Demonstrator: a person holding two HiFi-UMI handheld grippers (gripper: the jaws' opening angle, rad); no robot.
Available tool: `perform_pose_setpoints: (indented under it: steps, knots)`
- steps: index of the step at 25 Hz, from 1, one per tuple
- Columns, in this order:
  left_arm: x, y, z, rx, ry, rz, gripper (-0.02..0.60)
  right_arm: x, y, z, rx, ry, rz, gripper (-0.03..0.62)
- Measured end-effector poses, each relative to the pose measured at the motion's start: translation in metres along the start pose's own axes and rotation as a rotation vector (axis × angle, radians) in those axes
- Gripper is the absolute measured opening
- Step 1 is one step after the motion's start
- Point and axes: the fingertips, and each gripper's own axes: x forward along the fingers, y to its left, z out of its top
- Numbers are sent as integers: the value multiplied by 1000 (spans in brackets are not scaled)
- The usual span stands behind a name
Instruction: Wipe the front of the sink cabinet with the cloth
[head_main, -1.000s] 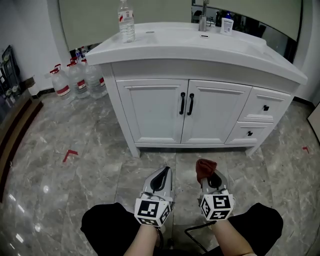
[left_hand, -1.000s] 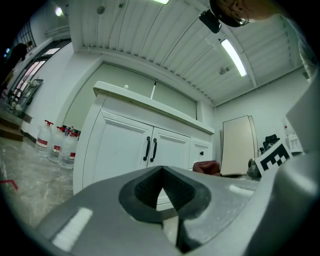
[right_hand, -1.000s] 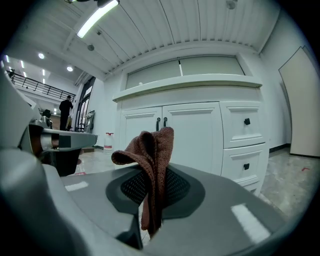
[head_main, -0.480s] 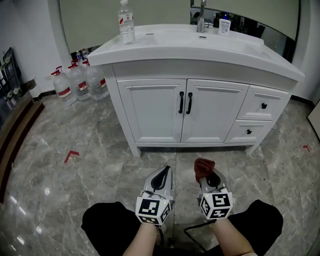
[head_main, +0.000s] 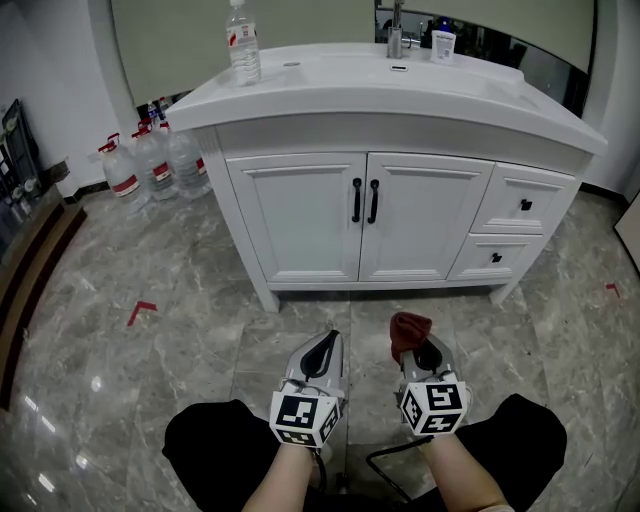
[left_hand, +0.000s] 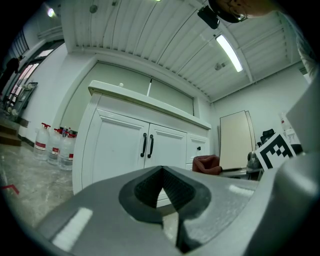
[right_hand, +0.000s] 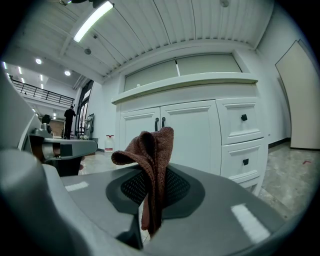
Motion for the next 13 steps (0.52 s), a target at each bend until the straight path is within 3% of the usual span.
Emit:
perform_pose_setpoints:
  steps: [13]
  knots:
    - [-1, 3, -7, -2, 13, 5, 0, -1, -1, -9, -1, 18, -4, 77]
